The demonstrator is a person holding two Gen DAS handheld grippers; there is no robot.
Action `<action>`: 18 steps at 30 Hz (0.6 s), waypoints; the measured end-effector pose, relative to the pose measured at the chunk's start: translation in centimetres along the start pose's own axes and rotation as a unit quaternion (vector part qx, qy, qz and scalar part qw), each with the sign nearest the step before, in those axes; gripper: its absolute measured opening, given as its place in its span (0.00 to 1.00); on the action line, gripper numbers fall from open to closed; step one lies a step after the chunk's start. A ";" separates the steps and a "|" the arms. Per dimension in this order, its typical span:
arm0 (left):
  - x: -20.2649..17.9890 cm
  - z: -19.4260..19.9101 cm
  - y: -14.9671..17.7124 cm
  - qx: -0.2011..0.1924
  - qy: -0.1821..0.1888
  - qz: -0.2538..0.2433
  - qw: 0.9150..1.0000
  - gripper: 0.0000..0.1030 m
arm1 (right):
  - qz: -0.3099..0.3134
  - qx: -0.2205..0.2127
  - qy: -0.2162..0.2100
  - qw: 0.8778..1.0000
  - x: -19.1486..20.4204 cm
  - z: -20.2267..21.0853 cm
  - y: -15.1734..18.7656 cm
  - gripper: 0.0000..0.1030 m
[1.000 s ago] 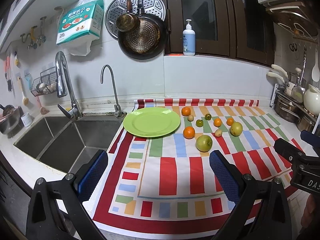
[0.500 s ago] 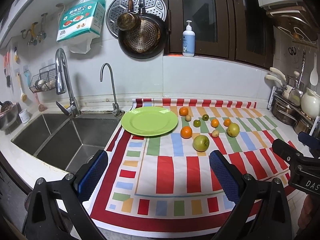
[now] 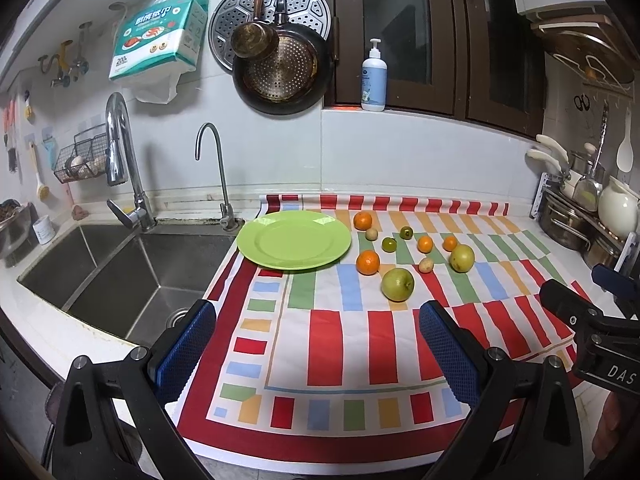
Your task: Organize fruits
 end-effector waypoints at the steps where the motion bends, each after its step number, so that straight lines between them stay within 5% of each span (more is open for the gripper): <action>1: 0.0 0.0 0.0 0.000 0.000 0.000 1.000 1.00 | 0.000 0.000 0.000 1.000 0.0 0.0 0.0 1.00; 18: 0.0 -0.7 -0.1 0.004 0.005 -0.003 1.000 1.00 | 0.004 0.004 0.001 1.000 0.3 -0.2 0.0 1.00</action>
Point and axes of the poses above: each gripper's, at about its wrist camera, not at the fingertips, and z roughly against the way its jaws point, x to its left, y to its underside, the point moved 10 cm from there along -z, roughly the way its jaws point, and after that the axes turned 15 degrees about y, right-handed, at the moved point
